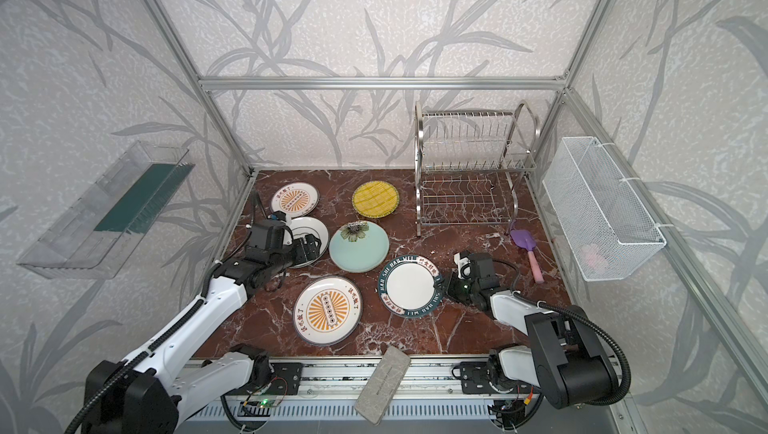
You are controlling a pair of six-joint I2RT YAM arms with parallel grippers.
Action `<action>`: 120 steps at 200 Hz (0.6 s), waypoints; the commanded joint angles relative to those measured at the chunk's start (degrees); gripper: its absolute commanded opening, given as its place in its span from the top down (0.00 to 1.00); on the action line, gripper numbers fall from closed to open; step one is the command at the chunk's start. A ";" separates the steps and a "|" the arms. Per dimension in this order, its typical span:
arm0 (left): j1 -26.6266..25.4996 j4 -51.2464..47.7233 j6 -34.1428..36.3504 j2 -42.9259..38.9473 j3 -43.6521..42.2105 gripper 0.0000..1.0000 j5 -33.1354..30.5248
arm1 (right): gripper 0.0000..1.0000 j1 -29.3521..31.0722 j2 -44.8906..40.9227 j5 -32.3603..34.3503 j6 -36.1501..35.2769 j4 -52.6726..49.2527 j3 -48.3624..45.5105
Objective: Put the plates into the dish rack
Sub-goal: 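Grip the green-rimmed plate's edge nearest the robot with the right gripper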
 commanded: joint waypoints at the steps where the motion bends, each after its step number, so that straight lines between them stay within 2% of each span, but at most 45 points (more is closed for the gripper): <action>1: -0.28 0.80 -0.31 1.50 0.31 0.03 1.74 | 0.85 0.05 -0.04 -0.78 -0.26 0.80 0.45; 61: -0.29 2.30 -0.59 1.77 0.10 0.03 3.72 | 0.93 -0.19 -1.95 -0.78 -1.06 -1.96 1.83; 120: -0.28 2.92 -0.97 0.93 -0.09 0.04 5.38 | 1.00 -1.72 -8.75 0.09 -2.07 -8.69 2.98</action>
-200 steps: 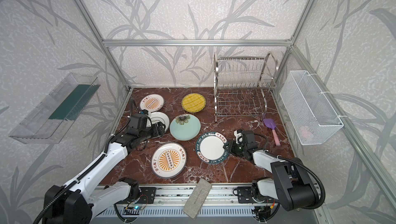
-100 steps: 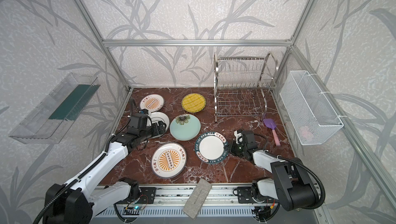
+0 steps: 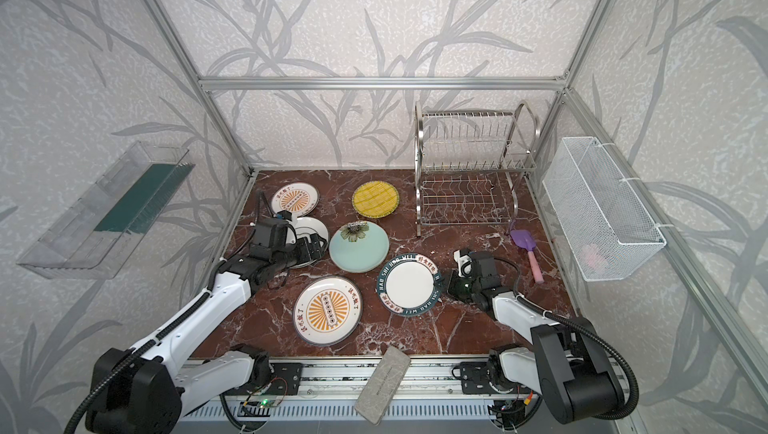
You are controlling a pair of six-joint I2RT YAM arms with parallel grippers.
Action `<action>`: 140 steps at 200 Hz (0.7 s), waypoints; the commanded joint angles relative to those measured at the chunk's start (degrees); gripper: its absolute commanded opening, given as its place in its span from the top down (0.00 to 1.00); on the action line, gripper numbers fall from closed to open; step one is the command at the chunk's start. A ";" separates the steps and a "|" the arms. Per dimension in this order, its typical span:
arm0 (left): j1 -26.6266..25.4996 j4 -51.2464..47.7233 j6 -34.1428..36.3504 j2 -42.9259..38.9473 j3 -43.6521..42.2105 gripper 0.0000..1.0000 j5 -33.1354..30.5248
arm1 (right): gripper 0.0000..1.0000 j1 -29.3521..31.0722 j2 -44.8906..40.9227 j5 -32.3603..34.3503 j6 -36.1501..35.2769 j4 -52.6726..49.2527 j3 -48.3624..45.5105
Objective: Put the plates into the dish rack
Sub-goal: 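Grip the green-rimmed plate's edge nearest the robot with the right gripper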
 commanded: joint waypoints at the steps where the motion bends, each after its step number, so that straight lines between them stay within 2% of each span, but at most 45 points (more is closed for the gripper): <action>1: -0.28 0.60 -0.54 -1.31 -0.05 0.04 0.88 | 1.00 -0.93 -3.74 0.75 -1.06 -4.41 2.13; 63: -0.28 -0.46 -1.91 -1.87 0.12 0.04 -0.50 | 1.00 -1.30 -13.33 3.13 -0.13 -9.55 3.57; 94: -0.37 1.38 -2.03 -1.53 -0.03 0.06 3.96 | 1.00 -1.32 -15.03 1.59 1.35 -8.47 5.12; 140: -1.40 7.74 -5.14 0.95 -1.71 0.10 10.50 | 1.00 -0.47 -11.85 -0.62 4.61 0.69 7.23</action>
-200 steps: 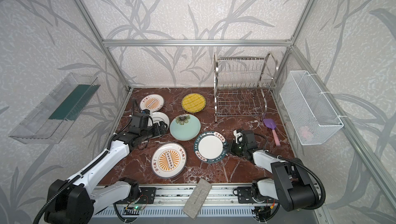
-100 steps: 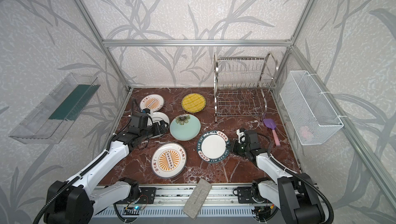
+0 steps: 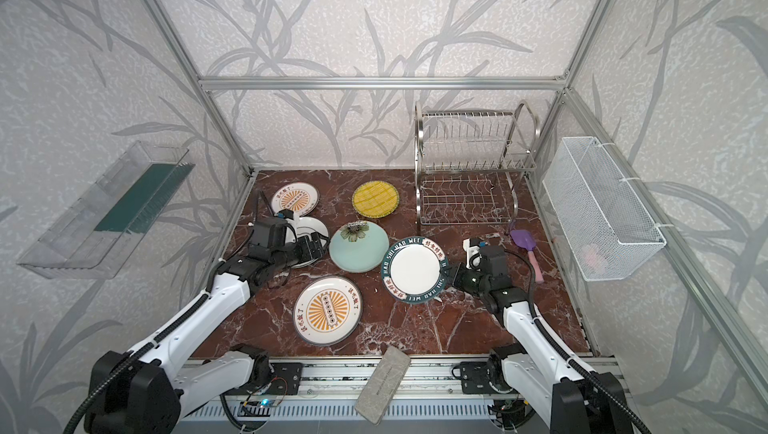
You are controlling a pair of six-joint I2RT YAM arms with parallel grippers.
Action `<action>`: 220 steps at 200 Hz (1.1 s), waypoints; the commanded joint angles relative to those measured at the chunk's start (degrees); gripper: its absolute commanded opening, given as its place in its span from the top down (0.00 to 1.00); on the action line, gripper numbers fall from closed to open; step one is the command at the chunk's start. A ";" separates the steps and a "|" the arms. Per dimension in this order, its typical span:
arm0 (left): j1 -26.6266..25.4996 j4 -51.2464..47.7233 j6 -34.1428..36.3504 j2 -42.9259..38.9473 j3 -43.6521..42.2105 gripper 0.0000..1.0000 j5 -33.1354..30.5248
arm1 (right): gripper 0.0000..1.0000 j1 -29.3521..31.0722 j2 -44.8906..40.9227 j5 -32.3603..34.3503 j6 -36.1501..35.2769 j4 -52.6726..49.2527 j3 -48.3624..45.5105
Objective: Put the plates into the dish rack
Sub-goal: 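Grip the green-rimmed plate's edge nearest the robot with the right gripper, then tilt the plate upright with the right gripper while the left steadies it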
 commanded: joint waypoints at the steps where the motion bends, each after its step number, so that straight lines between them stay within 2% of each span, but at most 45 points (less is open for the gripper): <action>1: -0.87 5.15 -2.70 1.21 -1.62 0.10 4.59 | 1.00 0.64 1.46 -2.84 2.62 7.94 3.00; 55: -4.75 15.04 -6.54 6.08 -3.26 0.17 9.46 | 1.00 5.80 9.28 -0.87 4.29 17.13 6.02; 95: -8.99 22.84 -9.82 10.25 -4.51 0.21 11.31 | 1.00 7.37 14.45 -2.02 7.29 24.86 7.32; 170: -12.67 28.76 -11.91 14.57 -4.25 0.31 12.46 | 1.00 9.11 16.12 -2.54 8.31 27.50 8.94; 189: -13.08 30.40 -12.28 15.15 -4.43 0.37 12.85 | 1.00 9.87 15.97 -1.37 8.15 27.40 8.79; 220: -13.49 32.05 -12.79 15.19 -4.82 0.54 12.74 | 1.00 10.93 15.42 1.41 7.63 26.77 8.25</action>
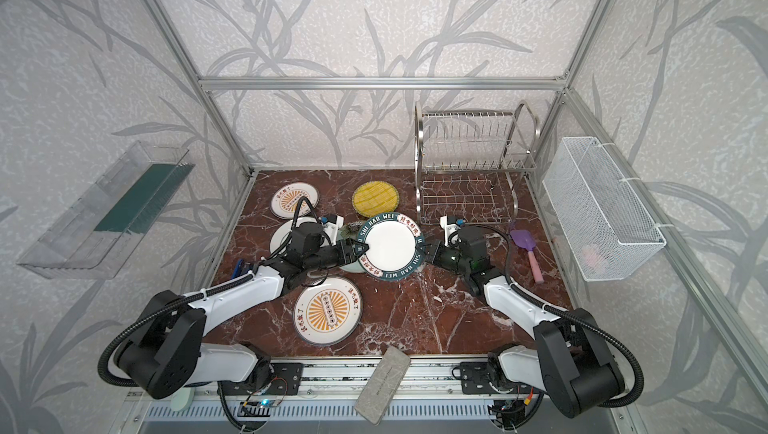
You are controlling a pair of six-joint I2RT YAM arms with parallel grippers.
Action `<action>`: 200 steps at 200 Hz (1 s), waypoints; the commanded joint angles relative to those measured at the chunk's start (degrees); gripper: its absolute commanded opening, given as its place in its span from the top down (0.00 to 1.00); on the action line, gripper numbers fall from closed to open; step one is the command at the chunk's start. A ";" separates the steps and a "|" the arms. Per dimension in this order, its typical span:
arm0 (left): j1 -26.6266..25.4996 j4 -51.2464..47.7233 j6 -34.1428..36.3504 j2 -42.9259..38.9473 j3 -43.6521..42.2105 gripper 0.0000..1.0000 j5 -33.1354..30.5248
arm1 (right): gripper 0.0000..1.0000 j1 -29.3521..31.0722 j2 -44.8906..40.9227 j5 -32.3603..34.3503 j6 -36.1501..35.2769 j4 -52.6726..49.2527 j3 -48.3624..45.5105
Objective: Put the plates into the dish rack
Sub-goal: 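Tilt the plate upright with the right gripper while the left steadies it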
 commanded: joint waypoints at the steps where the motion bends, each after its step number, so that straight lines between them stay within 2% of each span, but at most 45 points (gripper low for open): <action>1: -0.58 3.46 -0.98 0.24 -0.76 0.55 0.56 | 1.00 0.77 -1.19 1.29 0.12 3.33 1.39; 35: -0.80 7.42 -2.20 0.62 -1.77 0.73 1.59 | 1.00 1.36 -1.23 2.29 -0.40 2.68 1.66; 64: -0.93 14.21 -4.77 2.09 -2.97 0.85 3.75 | 1.00 1.63 -1.00 2.70 -0.24 2.96 1.66; 99: -0.97 16.70 -5.74 4.00 -2.80 1.00 5.18 | 0.98 1.81 -1.06 2.75 -0.02 3.34 1.48; 137: -1.04 19.32 -6.84 4.75 -2.98 1.00 6.01 | 0.90 1.81 -1.54 2.74 0.11 3.63 1.06; 165: -1.02 20.49 -8.40 4.63 -3.11 1.00 4.33 | 0.83 1.81 -1.71 2.66 1.01 5.15 0.22; 200: -0.97 28.50 -11.47 4.49 -4.86 1.00 4.44 | 0.79 1.78 -2.71 3.62 1.31 5.28 -0.69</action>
